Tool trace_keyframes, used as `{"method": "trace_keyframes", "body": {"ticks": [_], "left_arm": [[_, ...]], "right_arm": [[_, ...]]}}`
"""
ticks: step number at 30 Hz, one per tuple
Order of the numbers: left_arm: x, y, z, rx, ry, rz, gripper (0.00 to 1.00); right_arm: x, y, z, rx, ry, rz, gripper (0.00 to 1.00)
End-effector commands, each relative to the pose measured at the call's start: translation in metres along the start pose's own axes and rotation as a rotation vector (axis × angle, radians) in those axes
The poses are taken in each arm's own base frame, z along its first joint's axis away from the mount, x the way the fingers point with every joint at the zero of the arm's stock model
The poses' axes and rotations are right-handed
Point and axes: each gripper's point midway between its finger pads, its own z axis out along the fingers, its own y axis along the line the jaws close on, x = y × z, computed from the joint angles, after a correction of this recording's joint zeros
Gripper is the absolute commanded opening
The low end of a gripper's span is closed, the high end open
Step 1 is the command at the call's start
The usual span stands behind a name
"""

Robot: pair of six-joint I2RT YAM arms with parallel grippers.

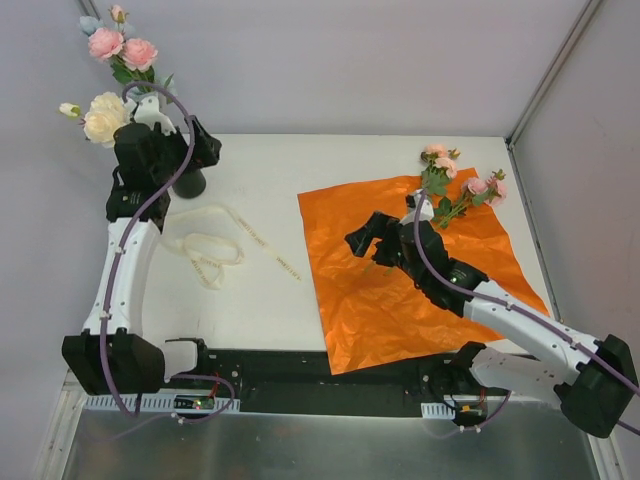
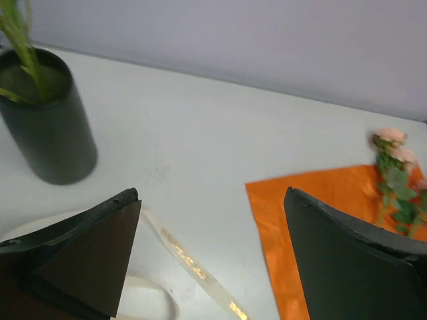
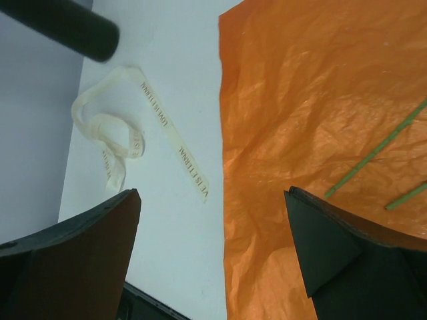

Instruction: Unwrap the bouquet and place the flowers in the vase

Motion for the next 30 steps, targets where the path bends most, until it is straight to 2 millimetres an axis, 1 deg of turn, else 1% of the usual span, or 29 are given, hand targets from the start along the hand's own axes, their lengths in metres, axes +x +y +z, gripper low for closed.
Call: {"method": "trace_keyframes", "body": {"ticks": [1,3,5,6,7,8,9,10,13,15,17,19,20,21,22,24,26,27,28,30], "left_arm": [[0.039,-0.048,-0.027,0.232,0.144,-0.234,0.93],[0.057,-0.056,-0.035,0.274,0.199,-0.296,0.92],[0.075,-0.066,-0.042,0.318,0.264,-0.355,0.92],[0.084,-0.072,-0.046,0.348,0.297,-0.369,0.92],[0.091,-0.077,-0.049,0.378,0.325,-0.373,0.91],[0.103,-0.081,-0.053,0.386,0.357,-0.388,0.91],[0.108,-0.084,-0.057,0.399,0.371,-0.394,0.91],[0.12,-0.094,-0.062,0.429,0.403,-0.376,0.91],[0.146,-0.104,-0.071,0.465,0.462,-0.35,0.93],[0.163,-0.113,-0.08,0.522,0.518,-0.325,0.98],[0.182,-0.114,-0.086,0.531,0.578,-0.327,0.99],[0.195,-0.115,-0.091,0.536,0.616,-0.329,0.99],[0.198,-0.117,-0.093,0.543,0.629,-0.331,0.99],[0.197,-0.12,-0.096,0.556,0.634,-0.326,0.99],[0.195,-0.123,-0.098,0.568,0.63,-0.314,0.99],[0.193,-0.123,-0.099,0.566,0.62,-0.307,0.99],[0.194,-0.121,-0.1,0.557,0.615,-0.303,0.99],[0.194,-0.121,-0.1,0.558,0.613,-0.301,0.99],[0.194,-0.121,-0.101,0.559,0.612,-0.299,0.99],[0.193,-0.122,-0.102,0.56,0.61,-0.298,0.99]], "right_arm": [[-0.031,-0.032,0.001,0.138,-0.118,0.064,0.98],[-0.035,-0.054,0.002,0.196,-0.133,0.09,0.96],[-0.038,-0.07,0.003,0.222,-0.127,0.122,0.95],[-0.037,-0.08,0.004,0.241,-0.124,0.135,0.93],[-0.04,-0.089,0.004,0.261,-0.132,0.152,0.92],[-0.043,-0.099,0.004,0.284,-0.139,0.163,0.91],[-0.045,-0.108,0.004,0.304,-0.143,0.177,0.89],[-0.047,-0.117,0.005,0.322,-0.143,0.191,0.88],[-0.055,-0.147,0.01,0.386,-0.134,0.249,0.81],[-0.06,-0.164,0.013,0.409,-0.129,0.296,0.77],[-0.066,-0.179,0.015,0.426,-0.134,0.345,0.73],[-0.072,-0.191,0.017,0.429,-0.135,0.386,0.68],[-0.075,-0.199,0.017,0.443,-0.142,0.405,0.65],[-0.074,-0.208,0.017,0.459,-0.137,0.426,0.63],[-0.082,-0.213,0.019,0.455,-0.166,0.44,0.61],[-0.082,-0.22,0.024,0.434,-0.156,0.483,0.57],[-0.085,-0.229,0.028,0.421,-0.158,0.516,0.56],[-0.081,-0.227,0.032,0.403,-0.137,0.524,0.56],[-0.082,-0.24,0.032,0.422,-0.137,0.551,0.56],[-0.081,-0.247,0.036,0.413,-0.128,0.568,0.55]]}}
